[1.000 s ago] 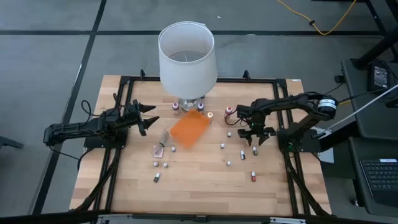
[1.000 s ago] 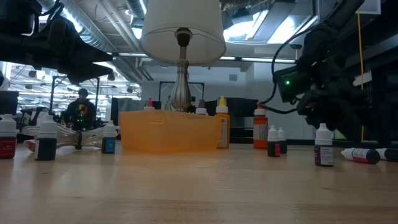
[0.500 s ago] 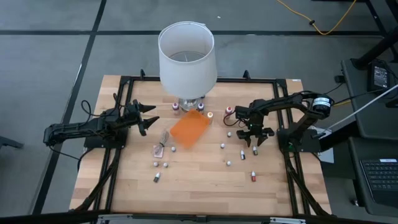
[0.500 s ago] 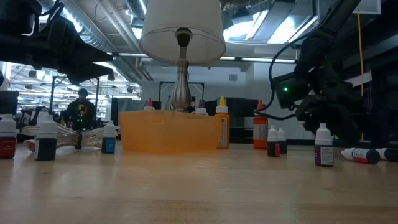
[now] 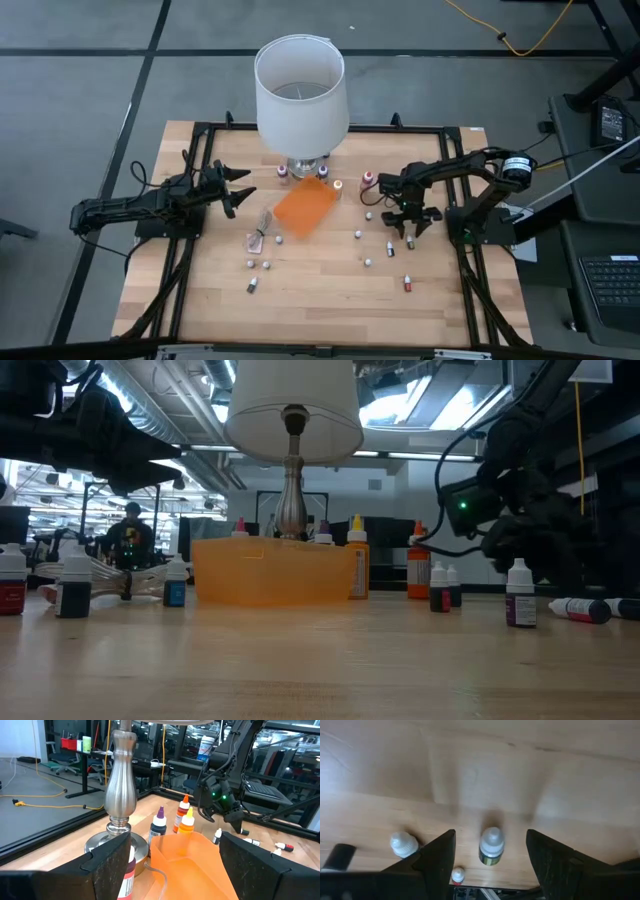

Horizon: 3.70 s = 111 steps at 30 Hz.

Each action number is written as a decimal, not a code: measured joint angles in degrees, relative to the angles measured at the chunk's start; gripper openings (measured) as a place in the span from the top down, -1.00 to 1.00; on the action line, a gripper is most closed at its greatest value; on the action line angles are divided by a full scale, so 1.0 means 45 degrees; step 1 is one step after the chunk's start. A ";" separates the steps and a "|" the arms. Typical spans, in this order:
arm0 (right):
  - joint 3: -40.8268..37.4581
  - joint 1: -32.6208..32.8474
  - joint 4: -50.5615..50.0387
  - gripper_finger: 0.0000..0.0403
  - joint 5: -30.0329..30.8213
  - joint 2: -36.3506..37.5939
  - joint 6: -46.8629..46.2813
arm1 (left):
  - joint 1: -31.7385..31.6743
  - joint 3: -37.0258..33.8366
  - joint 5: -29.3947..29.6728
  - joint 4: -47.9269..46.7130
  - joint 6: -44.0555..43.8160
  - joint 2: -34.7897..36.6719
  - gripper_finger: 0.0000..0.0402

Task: Pick & Place food coloring
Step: Put the small green food coloring bottle into the orange bin

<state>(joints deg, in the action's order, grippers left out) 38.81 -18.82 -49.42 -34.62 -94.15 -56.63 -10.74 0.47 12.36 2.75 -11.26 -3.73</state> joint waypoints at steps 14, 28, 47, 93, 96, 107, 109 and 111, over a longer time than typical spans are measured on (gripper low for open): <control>-0.0015 0.0003 0.0227 -0.21 0.0094 0.0005 -0.0037 | 0.0004 0.0000 0.0000 -0.0003 0.0001 -0.0001 -0.47; -0.0025 0.0003 0.0214 0.13 -0.0006 0.0005 -0.0121 | 0.0003 0.0000 0.0000 -0.0001 -0.0002 -0.0002 -0.47; -0.0386 0.0246 0.0533 0.29 -0.0191 0.0015 -0.0367 | 0.0005 0.0000 0.0000 0.0002 -0.0002 -0.0005 -0.47; 0.3103 0.4059 -0.3265 0.71 0.4269 0.3962 -0.0313 | 0.0001 0.0000 0.0000 0.0002 -0.0002 -0.0004 -0.47; 0.3343 0.4995 -0.3267 0.72 0.4803 0.4001 -0.0294 | 0.0000 0.0000 0.0000 0.0002 -0.0002 -0.0003 -0.47; 0.4169 0.7830 -0.0401 0.72 0.6890 0.3410 -0.0479 | 0.0005 0.0000 0.0000 0.0002 -0.0002 -0.0005 -0.47; 0.4509 0.8206 -0.0205 0.72 0.7267 0.3205 -0.0694 | 0.0000 0.0000 0.0000 0.0002 -0.0002 -0.0005 -0.47; 0.4901 0.8523 -0.0110 0.72 0.7629 0.2957 -0.0687 | 0.0002 0.0000 0.0000 0.0002 0.0003 -0.0002 -0.47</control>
<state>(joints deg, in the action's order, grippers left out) 60.86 19.53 -49.92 -0.29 -80.84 -59.72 -10.73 0.47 12.36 2.76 -11.25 -3.74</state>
